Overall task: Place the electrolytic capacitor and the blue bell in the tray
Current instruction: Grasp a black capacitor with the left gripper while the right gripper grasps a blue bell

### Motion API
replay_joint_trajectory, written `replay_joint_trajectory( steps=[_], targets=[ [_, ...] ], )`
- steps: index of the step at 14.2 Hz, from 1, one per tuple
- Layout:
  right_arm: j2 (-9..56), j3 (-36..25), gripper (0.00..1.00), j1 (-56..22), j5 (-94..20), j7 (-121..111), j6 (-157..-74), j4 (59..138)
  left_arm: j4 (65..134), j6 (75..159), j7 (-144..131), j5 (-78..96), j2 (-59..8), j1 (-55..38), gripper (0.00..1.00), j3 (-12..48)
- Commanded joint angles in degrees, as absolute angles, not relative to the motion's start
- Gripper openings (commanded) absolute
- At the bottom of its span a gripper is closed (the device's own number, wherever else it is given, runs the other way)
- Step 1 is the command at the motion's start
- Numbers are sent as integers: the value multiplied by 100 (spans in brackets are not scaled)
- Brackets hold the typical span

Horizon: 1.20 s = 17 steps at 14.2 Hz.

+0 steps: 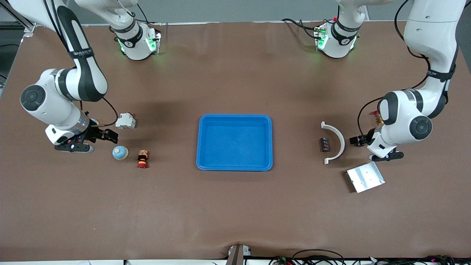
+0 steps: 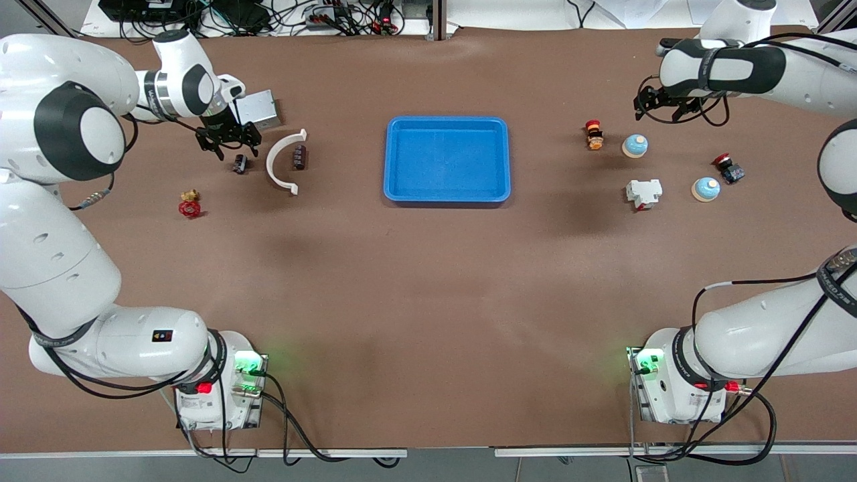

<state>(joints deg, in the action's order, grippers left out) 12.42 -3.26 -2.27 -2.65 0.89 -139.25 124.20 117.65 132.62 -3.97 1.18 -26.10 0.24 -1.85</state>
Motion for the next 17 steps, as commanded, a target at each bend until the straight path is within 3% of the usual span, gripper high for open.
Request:
replay_joint_trajectory(
  steps=[1, 5, 6, 8, 12, 13, 17],
  targets=[
    [1607, -299, 100, -62, -316, 53, -14316, 12375, 11742, 13517, -369, 0, -2794, 35, 100, -176],
    [1950, -290, 100, -70, -316, 44, -14800, 12375, 11725, 13570, -369, 0, -2856, 53, 100, -176],
    [2029, -290, 100, -70, -316, 44, -14888, 12358, 11725, 13570, -369, 0, -2856, 53, 92, -176],
    [2258, -290, 100, -70, -316, 44, -15133, 12322, 11716, 13570, -369, 0, -2856, 70, 56, -176],
    [2601, -281, 100, -88, -316, 61, -15486, 12296, 11681, 13553, -378, 0, -2856, 105, 7, -176],
    [2662, -281, 100, -88, -316, 62, -15530, 12296, 11672, 13544, -378, 0, -2848, 97, 0, -176],
    [2725, -264, 100, -114, -316, 105, -15539, 12296, 11611, 13509, -475, 0, -2813, 79, 0, -176]
  ],
)
